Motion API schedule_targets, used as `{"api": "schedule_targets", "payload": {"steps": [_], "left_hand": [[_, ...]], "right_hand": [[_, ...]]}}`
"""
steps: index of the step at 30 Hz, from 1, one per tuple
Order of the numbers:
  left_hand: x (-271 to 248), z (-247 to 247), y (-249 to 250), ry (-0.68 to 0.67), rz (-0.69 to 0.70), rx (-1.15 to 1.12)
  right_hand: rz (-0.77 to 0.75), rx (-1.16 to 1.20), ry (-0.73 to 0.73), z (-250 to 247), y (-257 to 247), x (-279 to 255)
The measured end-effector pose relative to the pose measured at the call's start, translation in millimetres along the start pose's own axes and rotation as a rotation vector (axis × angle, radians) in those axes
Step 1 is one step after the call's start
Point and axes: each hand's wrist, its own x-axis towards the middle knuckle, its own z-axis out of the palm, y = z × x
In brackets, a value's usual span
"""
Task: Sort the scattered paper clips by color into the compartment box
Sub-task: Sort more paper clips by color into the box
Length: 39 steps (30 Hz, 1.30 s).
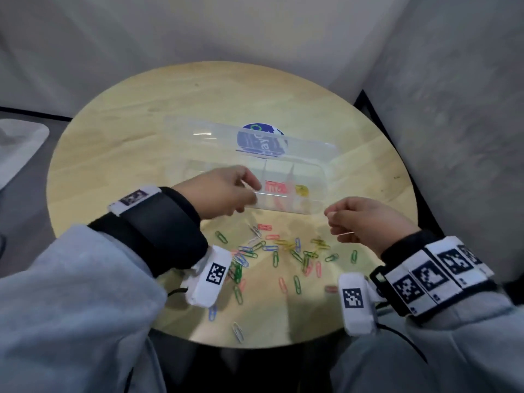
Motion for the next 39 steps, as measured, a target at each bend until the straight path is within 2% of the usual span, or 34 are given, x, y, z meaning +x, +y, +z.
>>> {"api": "schedule_targets", "payload": {"steps": [2,5,11,16,19,24,32,36,39], "left_hand": [[-6,14,-4,-0.105,-0.005,0.310],[-10,38,-8,-0.157,0.035,0.612],[-5,71,-13,-0.191,0.153,0.899],[-1,77,-15,-0.163,0.249,1.062],[0,80,-14,-0.144,0.251,1.107],[2,84,-12,-0.123,0.302,1.149],[5,84,-16,-0.175,0.241,1.189],[5,83,-18,-0.214,0.226,1.164],[3,82,-16,-0.225,0.202,1.007]], "right_hand": [[0.039,-0.076,-0.013,-1,9,0],[0.084,-0.264,-0.013,3,15,4],[0.110,-0.586,0.063,1,23,20],[0.289,-0.724,0.019,-4,38,27],[0.318,-0.716,-0.005,-1,40,30],[0.220,-0.751,-0.016,16,40,31],[0.112,-0.770,-0.011,30,33,32],[0.117,-0.712,-0.007,34,34,34],[0.127,-0.712,-0.023,34,33,34]]}}
